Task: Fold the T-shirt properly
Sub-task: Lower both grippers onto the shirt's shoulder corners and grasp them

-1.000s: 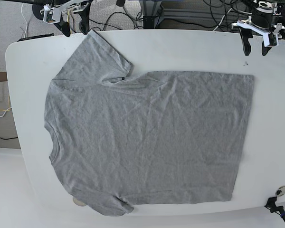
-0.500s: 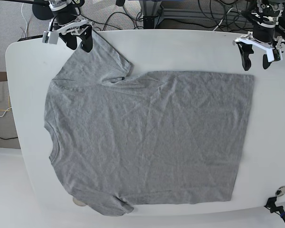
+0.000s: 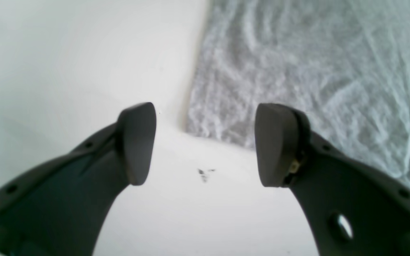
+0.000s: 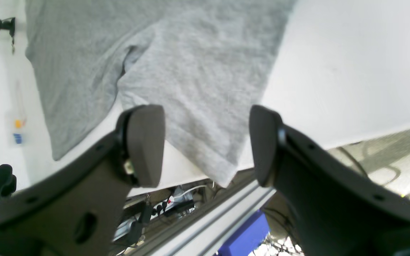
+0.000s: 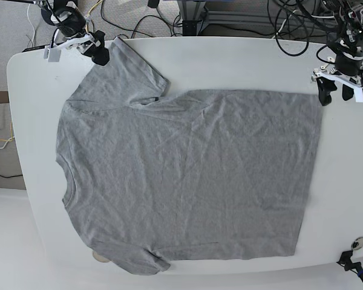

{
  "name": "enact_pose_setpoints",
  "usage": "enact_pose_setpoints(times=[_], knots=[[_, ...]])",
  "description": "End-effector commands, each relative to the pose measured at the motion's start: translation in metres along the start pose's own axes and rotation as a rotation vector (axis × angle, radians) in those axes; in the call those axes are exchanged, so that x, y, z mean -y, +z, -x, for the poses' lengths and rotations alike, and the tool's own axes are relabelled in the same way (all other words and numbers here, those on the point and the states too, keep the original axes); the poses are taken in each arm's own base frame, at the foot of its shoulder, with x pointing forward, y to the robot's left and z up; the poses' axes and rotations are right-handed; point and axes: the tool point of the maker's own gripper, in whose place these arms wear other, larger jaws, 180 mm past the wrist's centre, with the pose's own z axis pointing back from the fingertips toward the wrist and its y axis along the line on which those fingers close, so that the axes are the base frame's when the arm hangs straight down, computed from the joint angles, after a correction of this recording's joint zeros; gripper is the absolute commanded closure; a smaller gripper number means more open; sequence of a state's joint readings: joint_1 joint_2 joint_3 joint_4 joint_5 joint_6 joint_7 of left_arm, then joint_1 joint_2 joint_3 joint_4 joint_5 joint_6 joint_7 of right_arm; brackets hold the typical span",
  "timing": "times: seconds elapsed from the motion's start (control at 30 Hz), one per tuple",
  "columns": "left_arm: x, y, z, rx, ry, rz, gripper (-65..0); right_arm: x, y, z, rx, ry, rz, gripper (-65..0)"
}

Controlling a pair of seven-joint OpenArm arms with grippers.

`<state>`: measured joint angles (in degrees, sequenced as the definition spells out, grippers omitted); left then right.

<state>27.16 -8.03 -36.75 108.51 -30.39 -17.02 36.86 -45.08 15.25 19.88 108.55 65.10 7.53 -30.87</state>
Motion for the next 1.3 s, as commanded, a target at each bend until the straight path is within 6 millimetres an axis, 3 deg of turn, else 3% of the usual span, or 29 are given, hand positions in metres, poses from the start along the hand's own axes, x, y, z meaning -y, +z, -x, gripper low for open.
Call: enact_pose_setpoints(times=[0.0,0.1,0.27,0.73,1.0,1.1,1.27], knots=[[0.000,0.003,-0.007,0.023,-0.012,0.005,-41.3,0.010,0.003,0.004,-0.016,-0.027,0.014,-36.2],[-0.002,0.001,-0.011,0.021,-0.042,0.010,-41.3,0.020,0.002,0.010,-0.035,-0.042,0.035,-36.2],[-0.002,0.001,-0.013,0.023,-0.047,0.010,-41.3,0.021,0.003,0.017,-0.061,-0.050,0.034,-36.2],[-0.002,0.001,-0.015,0.027,-0.051,0.010,-41.3,-0.007,-0.016,0.048,-0.142,-0.086,-0.039,-36.2],[-0.006,0.002,-0.019,0.029,-0.070,0.007,-41.3,-0.016,-0.023,0.046,-0.141,-0.080,-0.064,-35.8],[-0.006,0.002,-0.019,0.029,-0.070,0.007,-41.3,-0.016,-0.024,0.046,-0.140,-0.079,-0.065,-29.2],[-0.004,-0.001,-0.026,0.048,-0.066,0.010,-41.3,-0.018,-0.026,0.042,-0.132,-0.075,-0.074,-2.9]])
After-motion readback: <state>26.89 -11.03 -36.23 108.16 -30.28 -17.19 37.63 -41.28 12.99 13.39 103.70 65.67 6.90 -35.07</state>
